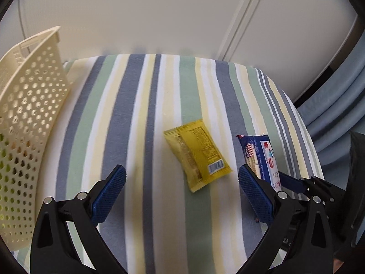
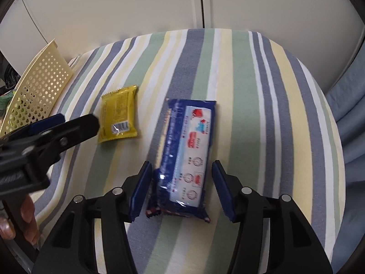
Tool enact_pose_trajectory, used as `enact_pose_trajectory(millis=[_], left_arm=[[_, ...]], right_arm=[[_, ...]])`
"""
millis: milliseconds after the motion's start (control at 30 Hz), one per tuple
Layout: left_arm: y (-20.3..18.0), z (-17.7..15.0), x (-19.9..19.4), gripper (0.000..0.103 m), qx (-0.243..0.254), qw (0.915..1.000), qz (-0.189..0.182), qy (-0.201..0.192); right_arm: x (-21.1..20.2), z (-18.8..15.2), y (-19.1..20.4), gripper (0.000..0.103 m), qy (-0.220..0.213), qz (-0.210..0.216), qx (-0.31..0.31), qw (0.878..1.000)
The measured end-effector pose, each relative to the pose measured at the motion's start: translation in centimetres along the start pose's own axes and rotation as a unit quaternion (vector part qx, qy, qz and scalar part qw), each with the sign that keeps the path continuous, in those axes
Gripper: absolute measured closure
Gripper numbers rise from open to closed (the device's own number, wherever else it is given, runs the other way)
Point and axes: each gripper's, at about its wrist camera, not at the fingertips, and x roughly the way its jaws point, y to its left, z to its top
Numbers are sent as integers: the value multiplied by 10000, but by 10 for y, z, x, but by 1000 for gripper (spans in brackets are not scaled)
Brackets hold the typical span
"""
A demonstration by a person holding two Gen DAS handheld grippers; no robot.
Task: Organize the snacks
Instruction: 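Grasp the yellow wafer pack with the left tool while the right tool grasps the cracker pack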
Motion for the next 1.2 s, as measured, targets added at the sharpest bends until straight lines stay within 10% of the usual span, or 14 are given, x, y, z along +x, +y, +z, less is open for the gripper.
enact_pose_trajectory(millis=[500,967,1200], left_arm=[[-16,12,37,13,105,9984,533,162],[-17,16,25,66,413,9988,231,-90],[-10,12,11,72,484,9983,276,-144]], right_arm=[[-3,-6,-6,48,-103,-76,49,9999],[-4,-7,-13,45,-155,175,202,9995],[-3,-5,-12,45,-150,128,160,9997]])
